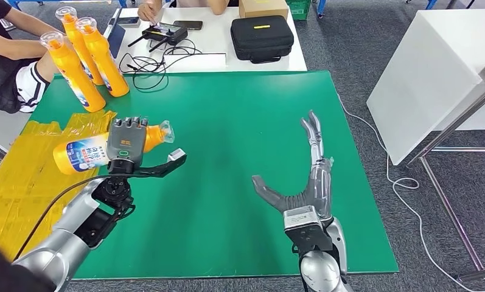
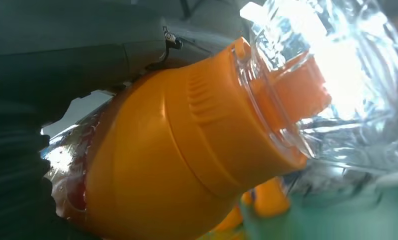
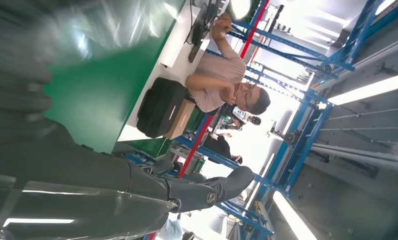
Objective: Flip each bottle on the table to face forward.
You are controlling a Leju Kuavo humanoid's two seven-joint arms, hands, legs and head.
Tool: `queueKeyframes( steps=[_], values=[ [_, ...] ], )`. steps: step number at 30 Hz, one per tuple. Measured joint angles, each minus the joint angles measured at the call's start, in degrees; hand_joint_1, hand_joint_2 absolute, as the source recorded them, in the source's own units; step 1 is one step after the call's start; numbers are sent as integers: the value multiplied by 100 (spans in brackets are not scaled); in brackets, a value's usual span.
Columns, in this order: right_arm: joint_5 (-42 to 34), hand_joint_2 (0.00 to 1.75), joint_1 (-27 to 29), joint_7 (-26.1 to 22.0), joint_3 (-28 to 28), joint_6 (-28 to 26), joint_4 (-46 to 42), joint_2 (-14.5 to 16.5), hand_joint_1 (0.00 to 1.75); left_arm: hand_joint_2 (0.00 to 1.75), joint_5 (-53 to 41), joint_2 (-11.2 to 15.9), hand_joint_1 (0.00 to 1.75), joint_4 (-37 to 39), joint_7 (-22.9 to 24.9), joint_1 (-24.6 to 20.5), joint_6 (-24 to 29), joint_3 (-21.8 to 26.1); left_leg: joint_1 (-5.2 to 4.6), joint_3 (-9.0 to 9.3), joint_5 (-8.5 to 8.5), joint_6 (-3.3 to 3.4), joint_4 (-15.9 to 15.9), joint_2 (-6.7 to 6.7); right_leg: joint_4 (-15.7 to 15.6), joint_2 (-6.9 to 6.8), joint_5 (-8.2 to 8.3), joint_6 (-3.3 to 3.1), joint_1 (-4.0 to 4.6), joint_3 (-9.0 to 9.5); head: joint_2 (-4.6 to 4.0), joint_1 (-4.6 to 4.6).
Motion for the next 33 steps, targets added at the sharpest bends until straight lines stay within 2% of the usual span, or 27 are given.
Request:
queueKeyframes(
  steps=[5,11,12,14,16,18,33],
  values=[
    [70,175,-1,47,-8,130,0,2,0,175,104,37,175,536,-22,-13,-529,366,3,-5,0,-1,-1,0,1,0,0,0,6,-5,0,0],
    [128,175,-1,69,-19,192,0,2,0,175,136,98,175,859,26,8,-600,736,2,-10,2,-2,-1,-7,1,-2,0,0,7,-5,0,1],
    [134,175,-1,71,-19,205,0,3,0,175,136,101,169,885,42,15,-603,781,1,-10,2,-2,-1,-7,1,-2,0,0,7,-5,0,1],
    [148,175,0,77,-19,233,0,7,0,175,131,102,144,918,63,27,-603,849,1,-11,2,-2,-1,-8,1,-3,0,0,7,-5,0,1],
    [163,175,0,89,-20,254,0,16,0,175,111,101,63,938,86,44,-583,901,0,-10,2,-2,-1,-6,0,-3,0,0,6,-6,0,1],
    [194,175,0,114,-21,267,0,27,0,175,69,101,0,954,113,68,-497,968,0,-10,1,-2,-1,-4,0,-3,0,0,6,-7,0,1],
    [330,175,9,199,-55,279,0,79,0,175,-44,-109,0,959,-190,236,341,1628,0,-9,2,-2,-1,-4,0,-3,0,0,6,-8,0,1]
  ],
)
